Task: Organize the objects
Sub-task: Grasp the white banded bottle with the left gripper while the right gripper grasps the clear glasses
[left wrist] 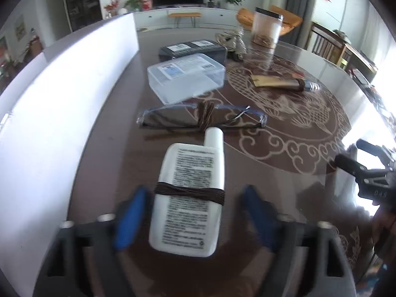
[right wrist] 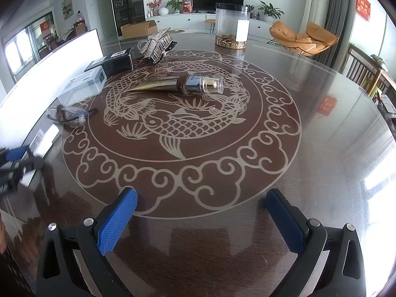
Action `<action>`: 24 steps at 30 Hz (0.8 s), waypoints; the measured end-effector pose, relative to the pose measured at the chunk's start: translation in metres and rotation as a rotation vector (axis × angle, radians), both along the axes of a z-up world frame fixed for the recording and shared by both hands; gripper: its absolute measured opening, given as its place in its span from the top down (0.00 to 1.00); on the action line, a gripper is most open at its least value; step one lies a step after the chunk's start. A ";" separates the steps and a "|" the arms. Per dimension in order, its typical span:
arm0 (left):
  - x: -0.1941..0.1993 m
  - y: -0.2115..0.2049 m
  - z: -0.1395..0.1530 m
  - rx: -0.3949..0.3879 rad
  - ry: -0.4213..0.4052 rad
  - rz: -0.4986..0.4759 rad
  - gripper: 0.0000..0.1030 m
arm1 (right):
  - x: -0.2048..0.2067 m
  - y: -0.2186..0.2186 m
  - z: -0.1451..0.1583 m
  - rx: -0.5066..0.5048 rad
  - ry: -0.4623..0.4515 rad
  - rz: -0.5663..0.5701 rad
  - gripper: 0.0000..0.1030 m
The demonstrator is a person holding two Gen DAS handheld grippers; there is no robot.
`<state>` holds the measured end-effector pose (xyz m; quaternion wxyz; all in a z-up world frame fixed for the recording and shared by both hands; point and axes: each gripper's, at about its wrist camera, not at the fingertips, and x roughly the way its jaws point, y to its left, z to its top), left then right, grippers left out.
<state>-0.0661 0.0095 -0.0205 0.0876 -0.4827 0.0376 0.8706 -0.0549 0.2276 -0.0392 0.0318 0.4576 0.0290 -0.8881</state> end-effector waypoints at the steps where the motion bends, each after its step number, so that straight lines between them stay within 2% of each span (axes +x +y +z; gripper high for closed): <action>1: -0.001 0.001 0.000 -0.011 0.003 -0.006 0.15 | 0.000 0.000 0.000 0.000 0.000 0.000 0.00; 3: -0.004 0.000 -0.001 -0.028 0.020 -0.029 0.08 | 0.000 0.000 0.000 0.000 -0.001 0.000 0.00; 5: -0.002 -0.007 -0.001 -0.021 0.033 -0.015 0.08 | 0.000 0.000 0.000 0.000 -0.001 0.000 0.00; 8: -0.004 -0.016 -0.001 0.001 0.053 0.024 0.14 | -0.001 -0.002 0.000 -0.006 -0.007 0.025 0.00; 10: -0.005 -0.022 0.001 0.035 0.061 0.041 0.16 | -0.006 -0.014 0.005 -0.022 -0.013 0.120 0.00; 14: -0.008 -0.017 -0.002 0.000 0.062 0.036 0.16 | -0.039 -0.079 0.042 -0.072 0.043 0.418 0.00; 16: -0.004 -0.017 -0.002 -0.002 0.062 0.034 0.16 | -0.066 -0.114 0.052 -0.105 -0.011 0.555 0.04; 18: -0.003 -0.018 -0.002 -0.001 0.061 0.042 0.15 | -0.093 -0.149 0.048 -0.093 -0.102 0.674 0.31; 22: 0.000 -0.023 -0.001 0.006 0.061 0.056 0.15 | -0.121 -0.194 0.020 -0.034 -0.267 0.805 0.51; 24: -0.001 -0.021 -0.002 0.000 0.062 0.056 0.15 | -0.122 -0.197 0.022 -0.018 -0.247 0.813 0.76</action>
